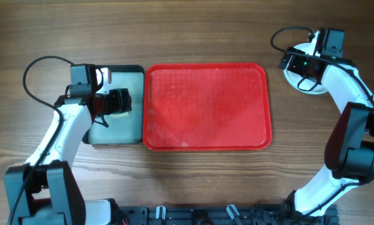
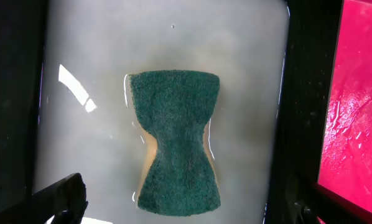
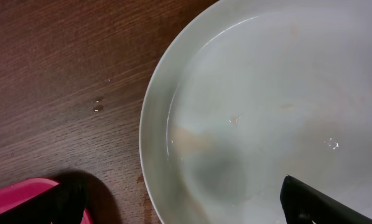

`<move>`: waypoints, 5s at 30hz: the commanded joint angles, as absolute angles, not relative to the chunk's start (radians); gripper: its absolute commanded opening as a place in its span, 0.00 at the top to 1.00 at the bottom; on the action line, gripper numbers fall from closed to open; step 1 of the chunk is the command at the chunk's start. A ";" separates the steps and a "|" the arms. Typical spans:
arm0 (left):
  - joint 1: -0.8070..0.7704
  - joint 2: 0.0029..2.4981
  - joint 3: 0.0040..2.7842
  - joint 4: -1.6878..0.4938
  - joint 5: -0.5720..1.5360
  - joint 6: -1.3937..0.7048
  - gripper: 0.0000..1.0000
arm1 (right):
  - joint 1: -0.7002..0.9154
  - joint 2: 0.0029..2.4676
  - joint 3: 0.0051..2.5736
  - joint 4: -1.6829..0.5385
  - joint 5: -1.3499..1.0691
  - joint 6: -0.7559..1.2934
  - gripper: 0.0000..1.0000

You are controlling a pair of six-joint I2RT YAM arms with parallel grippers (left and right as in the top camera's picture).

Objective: Clean dirty plates on tray and stack at the side

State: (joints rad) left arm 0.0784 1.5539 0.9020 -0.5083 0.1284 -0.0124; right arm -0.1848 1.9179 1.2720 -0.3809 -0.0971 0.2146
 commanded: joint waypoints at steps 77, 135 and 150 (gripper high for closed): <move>0.074 1.560 0.899 -0.508 0.140 -0.007 0.00 | -0.003 0.004 0.005 0.009 -0.130 0.053 0.00; 0.052 0.003 0.017 0.041 0.037 -0.300 0.00 | -0.003 0.004 0.005 0.009 -0.130 0.053 0.00; 0.032 0.003 0.017 0.221 0.037 -0.305 0.00 | -0.003 0.004 0.005 0.009 -0.130 0.053 0.00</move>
State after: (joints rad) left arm 0.0383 0.0128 0.0204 0.1959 0.0280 -0.2928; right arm -0.0090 0.0109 0.0063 0.0044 -0.1341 0.0620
